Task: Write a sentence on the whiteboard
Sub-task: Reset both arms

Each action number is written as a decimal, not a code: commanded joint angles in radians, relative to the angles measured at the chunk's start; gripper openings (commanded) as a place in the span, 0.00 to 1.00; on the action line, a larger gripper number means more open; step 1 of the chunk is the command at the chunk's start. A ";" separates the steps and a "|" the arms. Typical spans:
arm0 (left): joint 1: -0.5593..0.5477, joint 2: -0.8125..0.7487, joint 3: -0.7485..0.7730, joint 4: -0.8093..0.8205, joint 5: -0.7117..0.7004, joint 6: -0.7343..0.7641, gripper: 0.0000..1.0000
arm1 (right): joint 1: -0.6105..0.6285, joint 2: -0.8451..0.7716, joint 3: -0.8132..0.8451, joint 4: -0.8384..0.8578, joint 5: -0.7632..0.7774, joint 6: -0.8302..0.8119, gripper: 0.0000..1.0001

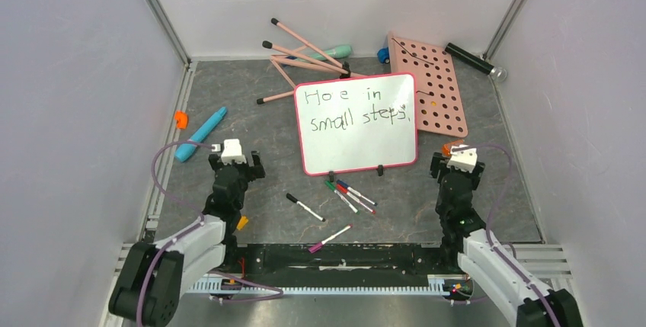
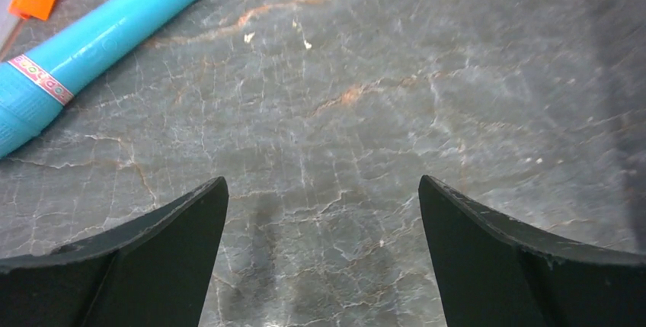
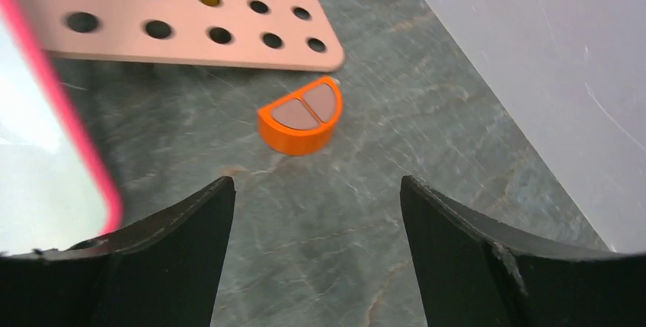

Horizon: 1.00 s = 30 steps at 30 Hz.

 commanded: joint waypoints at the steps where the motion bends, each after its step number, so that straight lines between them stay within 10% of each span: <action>1: 0.027 0.107 0.028 0.223 0.026 0.090 0.99 | -0.155 0.040 -0.047 0.227 -0.192 0.002 0.83; 15: 0.178 0.350 0.152 0.305 0.160 0.067 0.97 | -0.204 0.412 -0.179 0.756 -0.284 -0.115 0.86; 21: 0.192 0.606 0.112 0.656 0.170 0.081 0.93 | -0.214 0.535 -0.185 0.904 -0.356 -0.121 0.85; 30: 0.194 0.583 0.230 0.384 0.192 0.086 1.00 | -0.227 0.697 -0.188 1.100 -0.370 -0.149 0.84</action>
